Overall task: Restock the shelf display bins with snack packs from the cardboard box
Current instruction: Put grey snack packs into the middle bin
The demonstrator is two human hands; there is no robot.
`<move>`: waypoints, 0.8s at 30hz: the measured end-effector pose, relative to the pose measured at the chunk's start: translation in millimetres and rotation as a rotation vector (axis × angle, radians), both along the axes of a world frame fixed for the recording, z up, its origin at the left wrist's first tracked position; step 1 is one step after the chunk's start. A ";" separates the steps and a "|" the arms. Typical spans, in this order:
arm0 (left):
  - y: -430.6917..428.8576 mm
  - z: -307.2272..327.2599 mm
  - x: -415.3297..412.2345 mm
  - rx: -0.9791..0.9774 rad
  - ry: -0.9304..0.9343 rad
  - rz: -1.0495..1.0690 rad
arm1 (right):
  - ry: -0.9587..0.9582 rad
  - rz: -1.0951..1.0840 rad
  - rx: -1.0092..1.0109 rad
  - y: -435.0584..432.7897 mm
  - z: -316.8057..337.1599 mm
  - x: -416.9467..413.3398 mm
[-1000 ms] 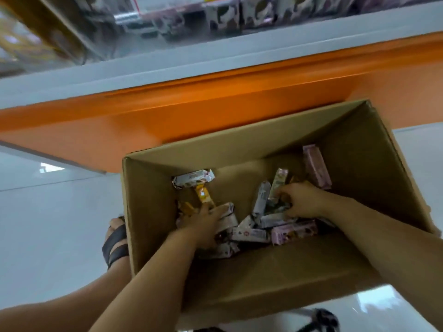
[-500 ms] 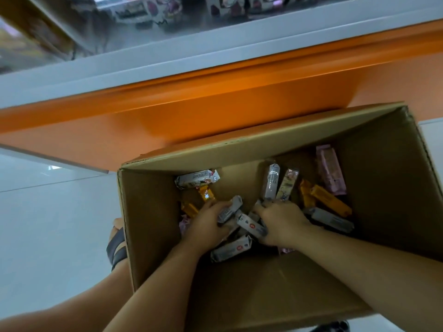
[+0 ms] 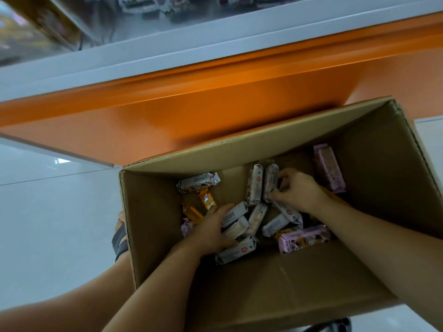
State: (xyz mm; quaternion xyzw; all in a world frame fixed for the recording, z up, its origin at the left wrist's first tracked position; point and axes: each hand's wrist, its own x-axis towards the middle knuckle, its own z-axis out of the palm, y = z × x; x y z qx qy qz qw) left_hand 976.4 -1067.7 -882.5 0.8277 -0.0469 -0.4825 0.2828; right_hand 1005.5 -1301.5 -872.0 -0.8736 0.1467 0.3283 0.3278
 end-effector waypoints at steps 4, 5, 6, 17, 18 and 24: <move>2.1 -2.5 -1.3 -0.009 0.007 0.019 | 0.152 0.255 -0.128 5.4 -5.6 -15.9; 1.9 -4.0 -1.7 -0.022 0.023 0.031 | 0.150 0.259 -0.121 5.6 -8.9 -17.9; 1.8 -5.7 -2.2 -0.040 0.044 0.053 | 0.140 0.218 -0.082 5.6 -10.9 -18.3; -11.7 19.5 24.4 -0.115 -0.132 0.690 | 0.038 -0.268 0.228 24.7 -13.3 -3.0; -15.9 20.8 25.1 -0.114 -0.160 0.723 | -0.006 -0.290 0.218 25.6 -13.9 -3.8; -55.2 2.8 16.8 -0.206 -0.237 0.868 | -0.168 -0.586 0.054 20.7 -18.1 -12.2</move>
